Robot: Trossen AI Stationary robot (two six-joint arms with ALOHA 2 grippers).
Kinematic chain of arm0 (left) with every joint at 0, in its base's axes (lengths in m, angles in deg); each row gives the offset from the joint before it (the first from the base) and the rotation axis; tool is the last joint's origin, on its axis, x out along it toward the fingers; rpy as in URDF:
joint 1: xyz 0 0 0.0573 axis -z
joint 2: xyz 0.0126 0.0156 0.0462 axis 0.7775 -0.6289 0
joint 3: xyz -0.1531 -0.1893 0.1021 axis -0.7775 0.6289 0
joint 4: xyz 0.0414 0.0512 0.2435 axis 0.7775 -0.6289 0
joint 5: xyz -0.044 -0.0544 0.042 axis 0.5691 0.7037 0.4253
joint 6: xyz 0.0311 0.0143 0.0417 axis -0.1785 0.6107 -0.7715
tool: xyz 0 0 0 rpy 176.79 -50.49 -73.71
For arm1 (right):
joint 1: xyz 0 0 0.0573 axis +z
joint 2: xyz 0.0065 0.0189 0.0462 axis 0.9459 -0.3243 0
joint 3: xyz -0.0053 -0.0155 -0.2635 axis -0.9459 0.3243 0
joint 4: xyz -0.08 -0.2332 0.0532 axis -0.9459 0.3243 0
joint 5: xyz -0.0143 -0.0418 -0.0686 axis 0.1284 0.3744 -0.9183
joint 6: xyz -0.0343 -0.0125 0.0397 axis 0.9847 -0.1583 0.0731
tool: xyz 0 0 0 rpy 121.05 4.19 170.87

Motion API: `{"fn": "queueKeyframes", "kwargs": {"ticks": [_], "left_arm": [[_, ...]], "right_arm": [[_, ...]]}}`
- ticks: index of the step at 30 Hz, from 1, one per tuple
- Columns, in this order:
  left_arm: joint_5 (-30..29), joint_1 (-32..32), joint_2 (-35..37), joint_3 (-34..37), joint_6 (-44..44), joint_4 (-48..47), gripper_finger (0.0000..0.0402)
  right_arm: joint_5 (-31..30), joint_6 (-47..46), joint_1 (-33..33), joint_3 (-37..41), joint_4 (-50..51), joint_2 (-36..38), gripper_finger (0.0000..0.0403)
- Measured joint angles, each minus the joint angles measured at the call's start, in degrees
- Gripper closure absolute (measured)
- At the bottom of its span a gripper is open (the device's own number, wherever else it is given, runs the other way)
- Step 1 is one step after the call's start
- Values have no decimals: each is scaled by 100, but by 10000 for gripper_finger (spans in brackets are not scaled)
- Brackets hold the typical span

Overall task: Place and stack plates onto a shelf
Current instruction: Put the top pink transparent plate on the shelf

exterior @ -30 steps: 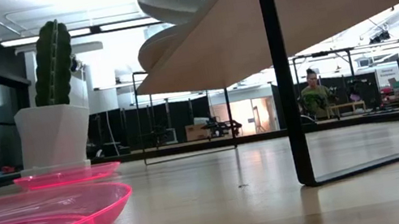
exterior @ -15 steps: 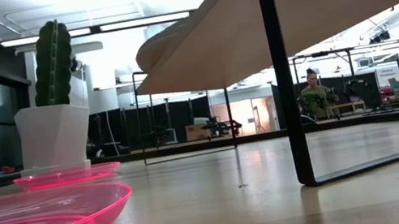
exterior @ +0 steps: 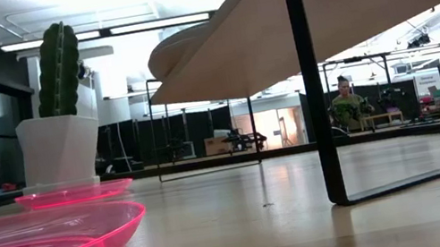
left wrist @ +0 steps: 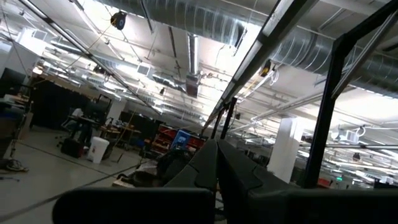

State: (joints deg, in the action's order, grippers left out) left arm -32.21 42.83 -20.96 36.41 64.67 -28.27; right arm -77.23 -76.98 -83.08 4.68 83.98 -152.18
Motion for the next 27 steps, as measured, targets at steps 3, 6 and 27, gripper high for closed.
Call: {"fn": "queueKeyframes", "kwargs": {"ticks": [3, 6, 27], "left_arm": [[0, 0, 2, 0, 0, -262, 401], [0, 0, 0, 0, 4, -584, 401], [2, 0, -66, 0, 105, -1861, 401]], "right_arm": [[-29, 538, 0, 0, 454, 235, 252], [-73, 857, 4, 0, 956, 433, 252], [-387, 864, 190, 1572, -64, 2511, 252]]}}
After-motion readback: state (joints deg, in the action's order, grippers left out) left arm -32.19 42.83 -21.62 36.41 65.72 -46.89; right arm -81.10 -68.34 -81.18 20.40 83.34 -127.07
